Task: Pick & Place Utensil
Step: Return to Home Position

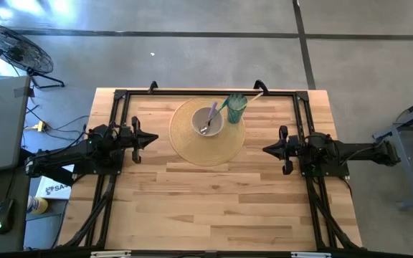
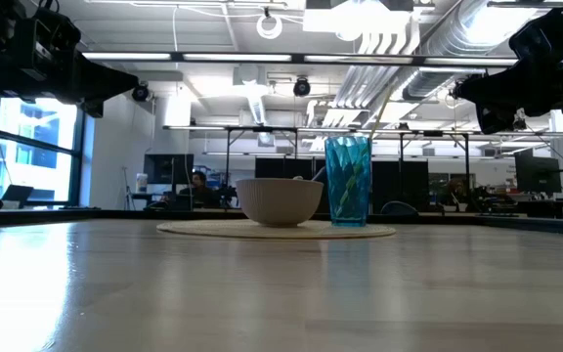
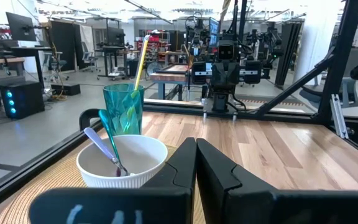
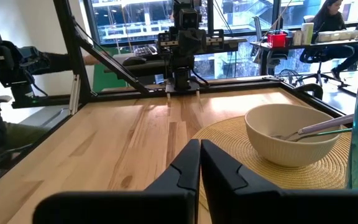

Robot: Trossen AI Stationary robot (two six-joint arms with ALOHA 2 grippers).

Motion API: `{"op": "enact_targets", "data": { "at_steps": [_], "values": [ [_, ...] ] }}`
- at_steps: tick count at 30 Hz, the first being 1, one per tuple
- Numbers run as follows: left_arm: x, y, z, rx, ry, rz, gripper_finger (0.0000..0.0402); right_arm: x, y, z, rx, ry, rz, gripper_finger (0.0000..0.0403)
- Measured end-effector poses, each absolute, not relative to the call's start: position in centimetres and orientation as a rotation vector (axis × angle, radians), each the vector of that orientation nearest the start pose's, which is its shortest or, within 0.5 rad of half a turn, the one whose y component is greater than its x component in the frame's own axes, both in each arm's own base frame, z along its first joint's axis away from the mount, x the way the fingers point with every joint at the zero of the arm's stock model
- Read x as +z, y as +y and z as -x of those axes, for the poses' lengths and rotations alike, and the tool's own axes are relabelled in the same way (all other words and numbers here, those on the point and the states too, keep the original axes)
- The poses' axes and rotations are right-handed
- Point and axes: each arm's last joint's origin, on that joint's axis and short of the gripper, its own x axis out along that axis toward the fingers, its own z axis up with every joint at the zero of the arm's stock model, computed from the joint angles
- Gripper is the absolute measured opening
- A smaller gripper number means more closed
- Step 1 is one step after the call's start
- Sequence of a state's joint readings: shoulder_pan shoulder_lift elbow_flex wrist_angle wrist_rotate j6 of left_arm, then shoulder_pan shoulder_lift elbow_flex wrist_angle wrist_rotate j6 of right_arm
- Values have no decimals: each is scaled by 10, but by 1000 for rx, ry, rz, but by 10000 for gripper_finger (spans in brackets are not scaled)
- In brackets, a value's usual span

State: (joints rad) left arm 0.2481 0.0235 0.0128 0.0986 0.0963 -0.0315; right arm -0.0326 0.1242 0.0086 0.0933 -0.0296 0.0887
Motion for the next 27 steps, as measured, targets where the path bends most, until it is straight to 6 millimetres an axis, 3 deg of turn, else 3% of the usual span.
{"op": "enact_targets", "data": {
  "at_steps": [27],
  "values": [
    [176,21,-96,150,-89,17,10,165,-3,-105,-4,22,-89,12]
  ]
}}
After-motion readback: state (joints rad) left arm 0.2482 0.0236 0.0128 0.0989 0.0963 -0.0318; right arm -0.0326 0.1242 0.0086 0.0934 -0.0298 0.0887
